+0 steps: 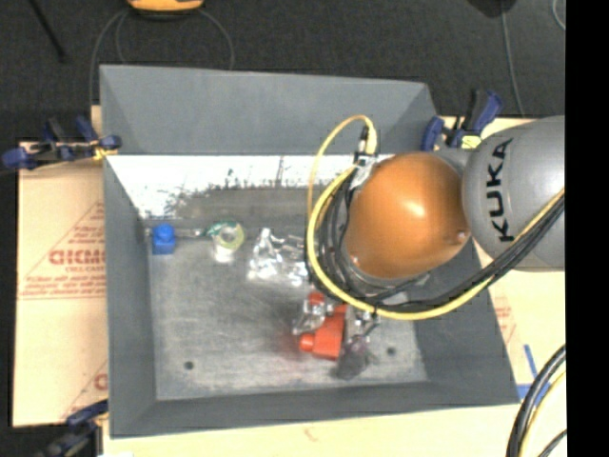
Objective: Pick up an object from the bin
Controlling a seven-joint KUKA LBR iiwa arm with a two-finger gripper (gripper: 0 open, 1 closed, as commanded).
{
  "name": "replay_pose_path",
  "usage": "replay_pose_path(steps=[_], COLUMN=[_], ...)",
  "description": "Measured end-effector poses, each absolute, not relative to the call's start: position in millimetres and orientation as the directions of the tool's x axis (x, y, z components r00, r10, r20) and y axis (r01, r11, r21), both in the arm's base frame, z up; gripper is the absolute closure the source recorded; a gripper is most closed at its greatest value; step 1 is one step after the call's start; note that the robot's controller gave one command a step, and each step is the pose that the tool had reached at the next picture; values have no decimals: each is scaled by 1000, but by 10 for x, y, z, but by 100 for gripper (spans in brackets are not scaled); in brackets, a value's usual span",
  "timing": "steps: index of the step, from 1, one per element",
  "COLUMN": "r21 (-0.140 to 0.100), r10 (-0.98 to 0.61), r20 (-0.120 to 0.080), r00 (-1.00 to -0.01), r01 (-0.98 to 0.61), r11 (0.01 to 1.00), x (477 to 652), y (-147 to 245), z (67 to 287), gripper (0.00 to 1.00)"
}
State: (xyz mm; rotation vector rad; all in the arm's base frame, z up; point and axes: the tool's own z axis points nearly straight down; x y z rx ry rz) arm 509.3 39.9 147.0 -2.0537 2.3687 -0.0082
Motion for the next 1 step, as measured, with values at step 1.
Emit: replay_pose_path(steps=[1], r21=[-3], r10=[-989], r20=[-1], r00=[-148], r01=[-989], r11=[148], x=[5101], y=[391], z=[1574], gripper=[100])
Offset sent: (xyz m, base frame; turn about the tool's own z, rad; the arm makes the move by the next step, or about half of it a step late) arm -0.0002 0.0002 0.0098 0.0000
